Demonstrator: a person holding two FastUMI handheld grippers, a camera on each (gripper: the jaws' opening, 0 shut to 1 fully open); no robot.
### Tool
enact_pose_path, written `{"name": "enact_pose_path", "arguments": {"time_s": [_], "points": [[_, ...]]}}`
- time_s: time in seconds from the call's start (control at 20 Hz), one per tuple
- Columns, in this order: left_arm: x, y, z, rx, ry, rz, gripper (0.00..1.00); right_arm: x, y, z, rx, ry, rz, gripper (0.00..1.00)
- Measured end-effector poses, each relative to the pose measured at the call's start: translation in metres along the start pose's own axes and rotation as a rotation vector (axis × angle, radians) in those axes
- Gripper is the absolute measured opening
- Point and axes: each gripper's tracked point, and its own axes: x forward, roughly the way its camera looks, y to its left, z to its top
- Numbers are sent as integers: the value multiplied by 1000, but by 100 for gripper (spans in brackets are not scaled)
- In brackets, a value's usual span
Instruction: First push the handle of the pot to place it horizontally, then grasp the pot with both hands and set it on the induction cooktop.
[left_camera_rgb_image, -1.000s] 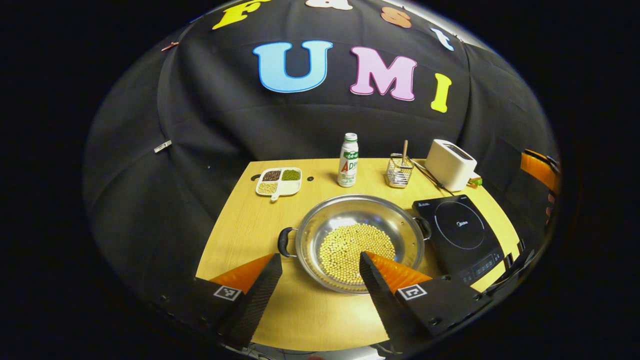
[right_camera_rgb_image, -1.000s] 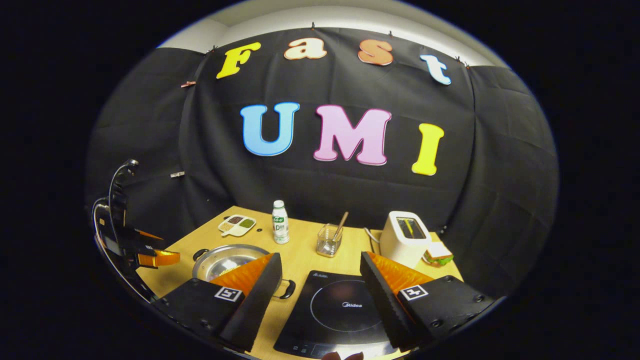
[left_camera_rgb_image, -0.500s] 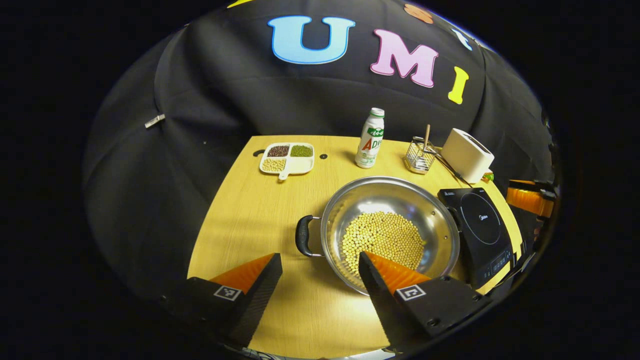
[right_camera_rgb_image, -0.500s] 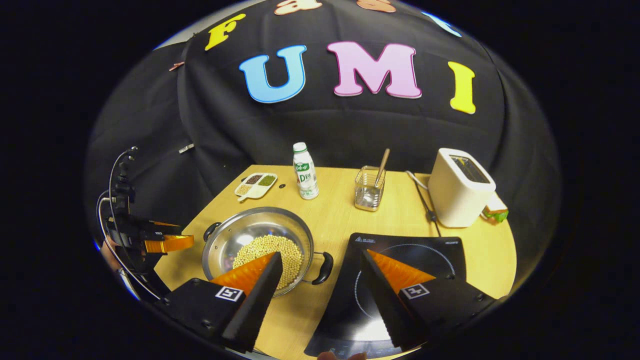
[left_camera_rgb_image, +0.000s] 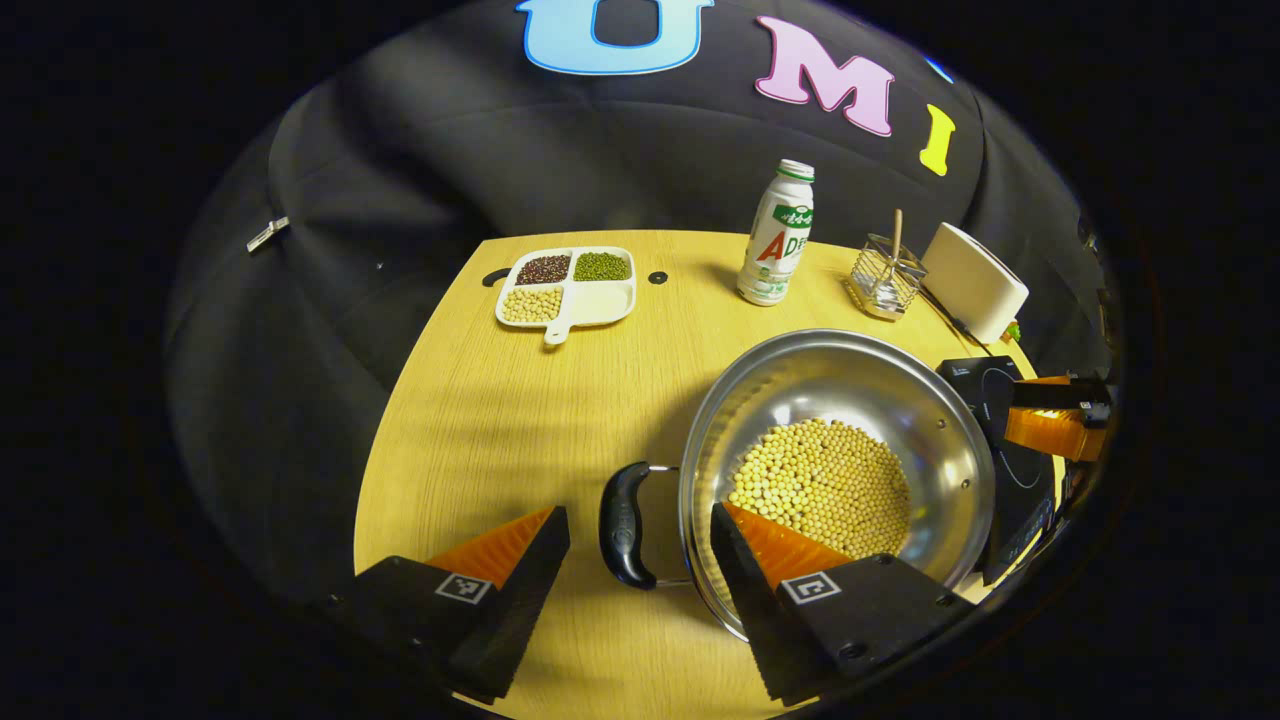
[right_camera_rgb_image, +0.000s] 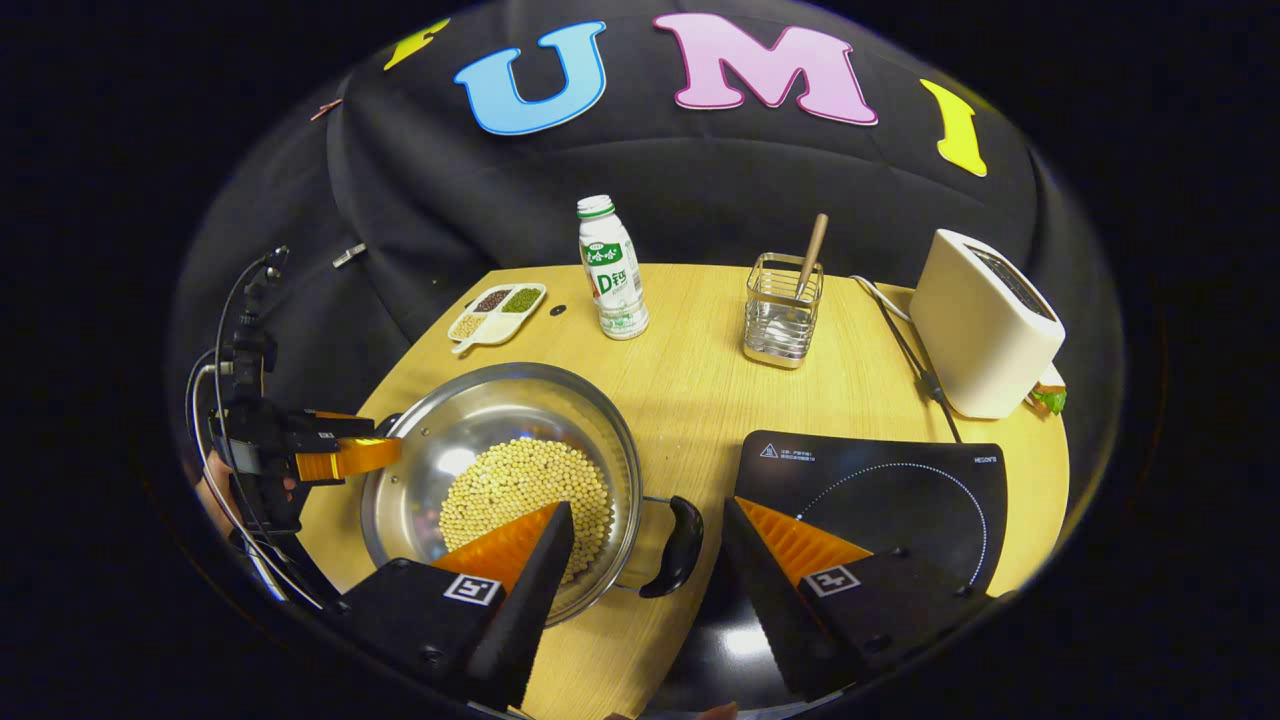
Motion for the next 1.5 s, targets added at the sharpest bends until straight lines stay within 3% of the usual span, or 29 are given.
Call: {"name": "enact_pose_path", "arguments": {"time_s": [0.3,0.45,0.75,0.8,0.9,1.1,1.25,1.3,1.35,1.5], "points": [[19,-9,3,-17,12,-32,82,35,-2,-17,-8,34,-1,91],[22,-8,4,-20,9,-46,71,44,-1,-28,-12,55,-16,81],[26,-2,-7,-22,8,-69,64,59,-8,-34,-21,80,-76,81],[26,-1,-10,-21,15,-72,64,64,-11,-36,-8,89,-84,71],[21,-7,1,-27,18,-70,64,62,-9,-40,16,118,-89,63],[23,-1,-9,-35,25,-60,61,65,-11,-45,59,186,-104,63],[17,-1,-6,-42,12,-44,57,58,-9,-45,59,201,-100,57],[12,-3,-5,-45,9,-39,57,59,-9,-49,69,197,-98,48],[6,-4,-5,-47,6,-38,55,56,-8,-48,83,190,-93,52],[-15,-7,-4,-46,1,-29,55,35,-5,-44,89,169,-73,52]]}}
